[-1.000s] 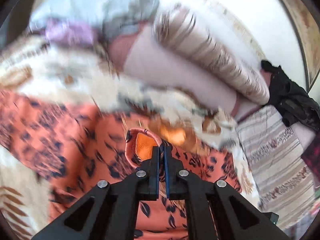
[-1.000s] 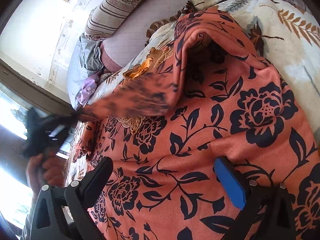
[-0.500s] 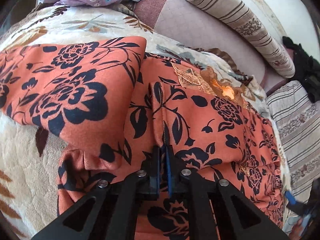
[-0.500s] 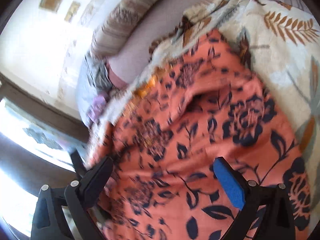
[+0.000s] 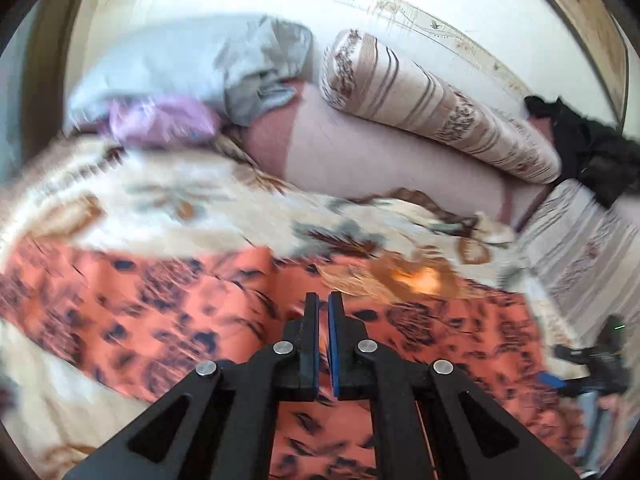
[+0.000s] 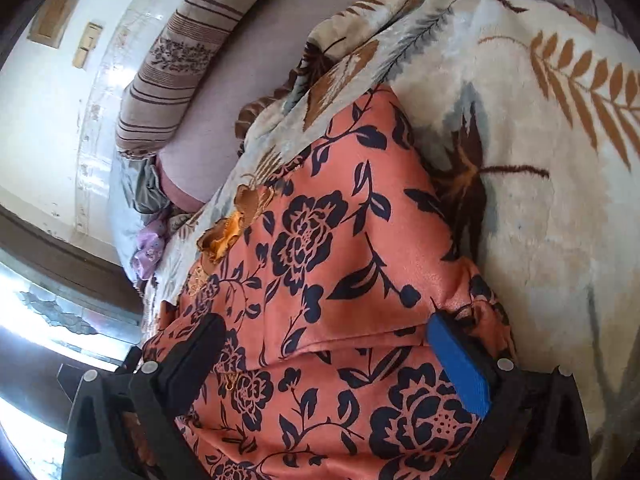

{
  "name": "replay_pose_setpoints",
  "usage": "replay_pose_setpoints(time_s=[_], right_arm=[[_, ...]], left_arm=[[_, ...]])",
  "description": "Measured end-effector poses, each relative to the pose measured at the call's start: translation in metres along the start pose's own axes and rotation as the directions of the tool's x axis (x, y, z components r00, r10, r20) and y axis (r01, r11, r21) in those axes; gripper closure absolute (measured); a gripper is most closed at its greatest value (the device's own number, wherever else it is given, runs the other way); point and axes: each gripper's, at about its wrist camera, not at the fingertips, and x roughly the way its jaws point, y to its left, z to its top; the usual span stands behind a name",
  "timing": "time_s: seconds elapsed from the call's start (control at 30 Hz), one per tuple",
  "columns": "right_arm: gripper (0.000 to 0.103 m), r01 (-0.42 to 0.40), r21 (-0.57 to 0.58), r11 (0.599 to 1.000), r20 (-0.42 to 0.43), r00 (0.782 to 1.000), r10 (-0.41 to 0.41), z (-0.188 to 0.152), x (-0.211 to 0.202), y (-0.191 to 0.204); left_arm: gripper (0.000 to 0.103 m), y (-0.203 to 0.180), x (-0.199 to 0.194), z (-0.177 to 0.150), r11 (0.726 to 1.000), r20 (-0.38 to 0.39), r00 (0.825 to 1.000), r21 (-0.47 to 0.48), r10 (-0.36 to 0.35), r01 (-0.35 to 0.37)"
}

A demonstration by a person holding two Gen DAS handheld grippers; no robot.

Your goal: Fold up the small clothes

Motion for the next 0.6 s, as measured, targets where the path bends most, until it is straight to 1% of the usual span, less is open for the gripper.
replay_pose_setpoints(time_s=[0.03, 0.07, 0.1, 0.13, 0.17, 0.2, 0.23, 0.27, 0.3, 0.33, 0.37, 0.4, 0.43, 0.47, 0.5, 0.53, 0.57, 0.6], right_arm=[[0.001, 0.009, -0.011, 1.0, -0.01, 1.0, -0.009, -0.001, 0.0, 0.002], [0.001, 0.02, -0.017, 1.0, -0.024, 1.0, -0.02, 0.0, 0.001, 0.004], [0.001, 0.032, -0.024, 0.999, -0.035, 0.999, -0.033, 0.0, 0.001, 0.006], [0.001, 0.042, -0.031, 0.999, -0.046, 0.998, -0.044, 0.001, 0.001, 0.008], [0.001, 0.048, -0.038, 0.998, -0.057, 0.997, -0.05, 0.001, 0.0, 0.011], [0.001, 0.048, -0.046, 0.998, -0.065, 0.997, -0.051, 0.002, 0.0, 0.015], [0.001, 0.05, -0.055, 0.997, -0.069, 0.996, -0.053, 0.002, 0.0, 0.018], [0.001, 0.053, -0.066, 0.996, -0.069, 0.996, -0.057, 0.002, -0.003, 0.021], [0.001, 0.053, -0.078, 0.996, -0.068, 0.996, -0.058, 0.003, -0.006, 0.024], [0.001, 0.05, -0.09, 0.995, -0.064, 0.996, -0.056, 0.003, -0.008, 0.027], [0.001, 0.05, -0.103, 0.993, -0.061, 0.997, -0.056, 0.003, -0.009, 0.031], [0.001, 0.053, -0.114, 0.992, -0.058, 0.997, -0.06, 0.004, -0.01, 0.034], [0.001, 0.055, -0.122, 0.991, -0.057, 0.996, -0.062, 0.003, -0.008, 0.035], [0.001, 0.054, -0.118, 0.992, -0.058, 0.996, -0.062, 0.002, -0.006, 0.035], [0.001, 0.052, -0.101, 0.994, -0.062, 0.996, -0.059, 0.0, -0.003, 0.032], [0.001, 0.049, -0.079, 0.996, -0.066, 0.996, -0.054, -0.003, 0.001, 0.028], [0.001, 0.043, -0.058, 0.997, -0.072, 0.996, -0.047, -0.007, 0.003, 0.022], [0.001, 0.037, -0.042, 0.998, -0.077, 0.996, -0.04, -0.012, 0.005, 0.016]], left_arm=[[0.099, 0.007, 0.01, -0.005, 1.0, -0.063, 0.998, -0.003, 0.018, -0.018], [0.099, 0.012, 0.031, -0.015, 0.999, -0.161, 0.986, -0.005, 0.048, -0.05], [0.099, 0.02, 0.047, -0.028, 0.996, -0.248, 0.965, -0.013, 0.081, -0.087], [0.1, 0.028, 0.054, -0.039, 0.995, -0.282, 0.956, -0.043, 0.076, -0.092], [0.099, 0.031, 0.05, -0.041, 0.995, -0.255, 0.966, -0.072, 0.051, -0.071], [0.099, 0.029, 0.046, -0.037, 0.994, -0.243, 0.969, -0.084, 0.041, -0.063], [0.093, 0.023, 0.044, -0.029, 0.995, -0.235, 0.972, -0.092, 0.011, -0.034], [0.07, 0.019, 0.039, -0.021, 0.995, -0.21, 0.977, -0.094, -0.03, 0.011], [0.052, 0.012, 0.037, -0.012, 0.995, -0.176, 0.982, -0.092, -0.062, 0.046], [0.016, 0.009, 0.034, -0.006, 0.994, -0.149, 0.986, -0.092, -0.076, 0.063], [0.009, 0.006, 0.032, -0.002, 0.993, -0.126, 0.988, -0.092, -0.089, 0.077], [0.009, 0.002, 0.035, 0.0, 0.993, -0.118, 0.988, -0.083, -0.098, 0.088], [0.009, -0.003, 0.042, 0.001, 0.994, -0.143, 0.985, -0.065, -0.097, 0.089], [0.009, -0.007, 0.058, 0.001, 0.996, -0.201, 0.976, -0.042, -0.09, 0.083], [0.009, -0.008, 0.076, -0.001, 0.998, -0.271, 0.961, -0.03, -0.062, 0.056], [0.011, -0.004, 0.084, -0.008, 0.999, -0.319, 0.947, -0.038, -0.03, 0.019], [0.016, -0.001, 0.09, -0.009, 0.999, -0.327, 0.945, -0.051, -0.019, 0.002], [0.02, -0.001, 0.089, -0.007, 0.999, -0.308, 0.951, -0.046, -0.008, -0.007]])
